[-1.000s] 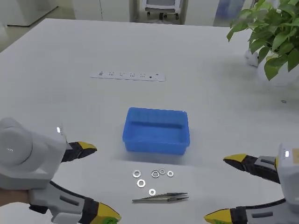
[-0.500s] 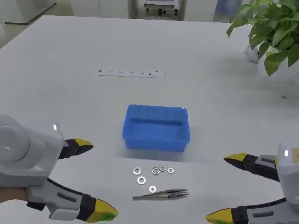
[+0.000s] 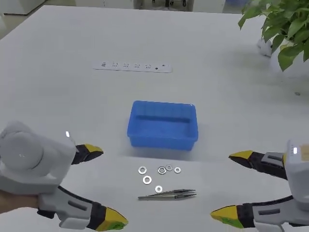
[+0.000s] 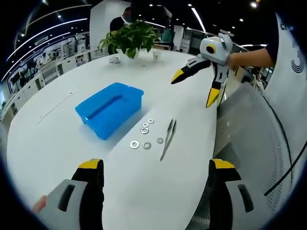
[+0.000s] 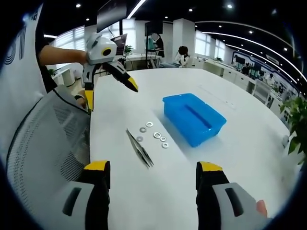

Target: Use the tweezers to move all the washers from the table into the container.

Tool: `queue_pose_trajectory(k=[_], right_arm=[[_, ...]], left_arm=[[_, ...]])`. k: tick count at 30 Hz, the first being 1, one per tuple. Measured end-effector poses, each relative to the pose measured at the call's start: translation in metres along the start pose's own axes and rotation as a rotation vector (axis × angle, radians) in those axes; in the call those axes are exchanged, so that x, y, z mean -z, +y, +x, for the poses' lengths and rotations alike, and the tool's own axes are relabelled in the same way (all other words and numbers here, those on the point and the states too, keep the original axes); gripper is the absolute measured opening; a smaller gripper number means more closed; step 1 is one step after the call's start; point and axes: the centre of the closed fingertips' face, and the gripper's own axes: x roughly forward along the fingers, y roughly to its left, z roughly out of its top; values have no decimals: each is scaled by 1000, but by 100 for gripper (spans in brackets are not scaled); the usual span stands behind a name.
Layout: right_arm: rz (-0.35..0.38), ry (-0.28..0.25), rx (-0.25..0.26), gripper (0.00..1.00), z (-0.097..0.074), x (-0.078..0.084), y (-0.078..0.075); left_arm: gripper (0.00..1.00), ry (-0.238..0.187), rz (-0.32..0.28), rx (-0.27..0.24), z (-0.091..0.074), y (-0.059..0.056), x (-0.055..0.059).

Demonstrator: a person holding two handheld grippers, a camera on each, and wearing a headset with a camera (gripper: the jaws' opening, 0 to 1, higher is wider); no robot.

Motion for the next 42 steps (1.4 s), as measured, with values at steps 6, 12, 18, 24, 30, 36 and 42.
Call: queue_pose_trajectory(k=[6,12,18,24,30,36,42], right_arm=[[-49,22,-49,65,20,1,10],[-112,60,-116,53,46,0,20],[-251,147,-214,41,71,4,30],[-325,204,-273,30,83,7,31],[-359,251,-308,24,94,14,33],[-366,270,-313,16,96,18,35],[-353,270,-294,9,97,17,32]], left_arm=[[83,-4,29,-11,14,-2,4],[77,38,37,25,32,-10,11],[63,80,35,74,49,-18,17],[54,98,48,87,59,-19,18],[50,129,42,102,69,-19,20],[46,133,59,104,72,-19,20],[46,135,60,105,73,-20,19]])
